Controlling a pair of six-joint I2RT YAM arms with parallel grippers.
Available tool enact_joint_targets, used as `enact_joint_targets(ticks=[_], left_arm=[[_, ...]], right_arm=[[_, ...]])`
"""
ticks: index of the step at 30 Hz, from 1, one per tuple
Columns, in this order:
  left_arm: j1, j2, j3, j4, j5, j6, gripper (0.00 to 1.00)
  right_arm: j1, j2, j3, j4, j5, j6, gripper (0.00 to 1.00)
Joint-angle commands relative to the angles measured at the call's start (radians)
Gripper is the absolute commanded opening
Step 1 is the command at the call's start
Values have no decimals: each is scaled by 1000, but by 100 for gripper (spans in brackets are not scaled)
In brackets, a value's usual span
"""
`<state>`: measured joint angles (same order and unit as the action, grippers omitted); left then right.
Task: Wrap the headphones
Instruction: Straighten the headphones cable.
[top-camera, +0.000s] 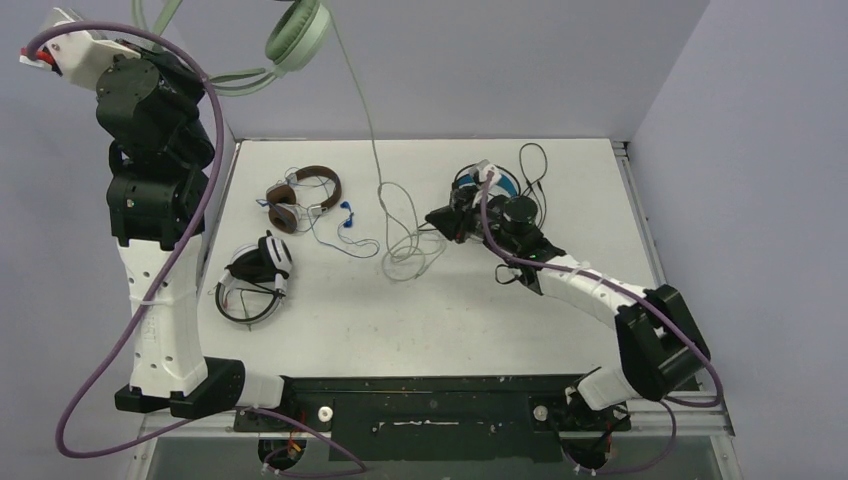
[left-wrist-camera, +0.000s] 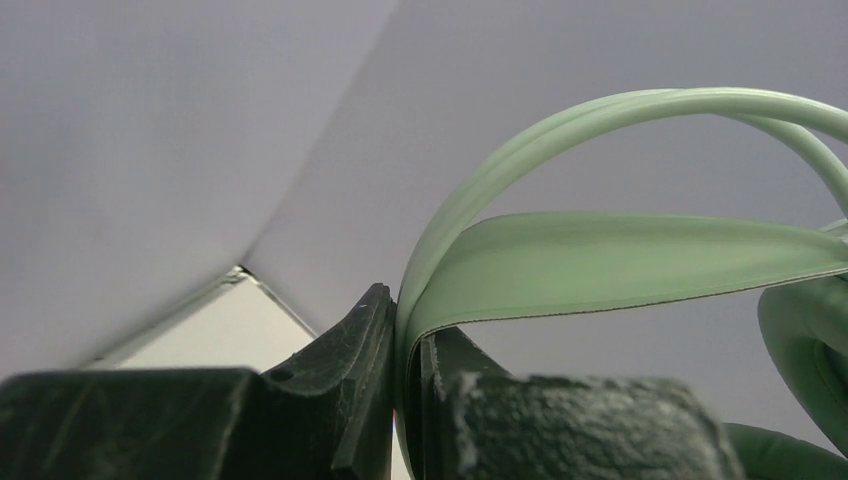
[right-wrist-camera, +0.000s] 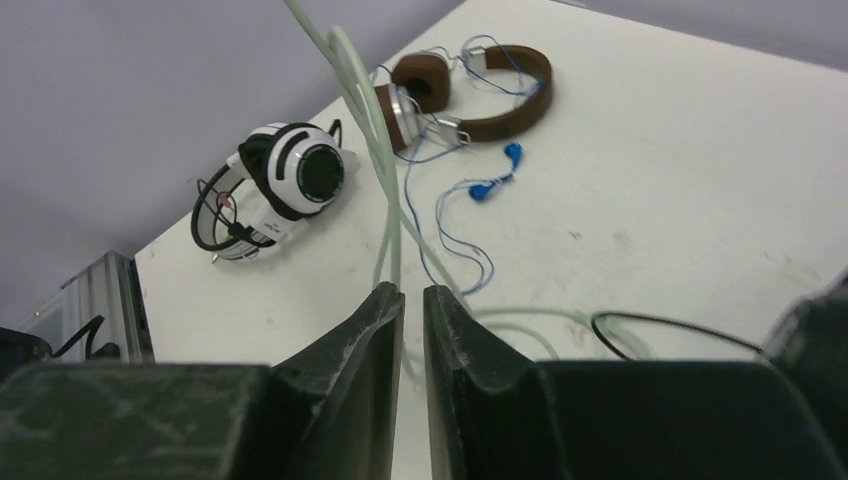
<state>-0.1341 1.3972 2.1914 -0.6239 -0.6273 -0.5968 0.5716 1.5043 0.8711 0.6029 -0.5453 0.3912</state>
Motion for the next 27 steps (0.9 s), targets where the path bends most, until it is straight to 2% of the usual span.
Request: enact_joint_targets(ticks=[1, 2, 7, 8, 10, 11, 16, 24, 27], left_arm=[[13, -43, -11, 191, -290, 143, 0], [13, -47, -22, 200, -316, 162, 0], [13, -70, -78, 210, -361, 180, 0], [14, -77, -89, 210, -346, 170, 0], [13, -93, -114, 214, -293, 144, 0], [14, -102, -122, 214, -266, 131, 0], [13, -117, -119, 197, -133, 79, 0], [11, -116, -107, 177, 58, -22, 0], [11, -113, -101, 178, 92, -47, 0]], right_arm=[[-68, -175, -90, -48, 23, -30, 4], [-80, -208, -107, -92, 45, -41, 0], [-130, -362, -119, -299, 267, -88, 0], [-139, -381, -116, -297, 261, -99, 9], [-135, -383, -88, -286, 198, -127, 41], [-130, -366, -63, -283, 159, -131, 50], [-75, -249, 49, -292, 88, -144, 59], [127, -57, 233, -281, 173, -156, 98], [172, 29, 315, -273, 219, -150, 100]])
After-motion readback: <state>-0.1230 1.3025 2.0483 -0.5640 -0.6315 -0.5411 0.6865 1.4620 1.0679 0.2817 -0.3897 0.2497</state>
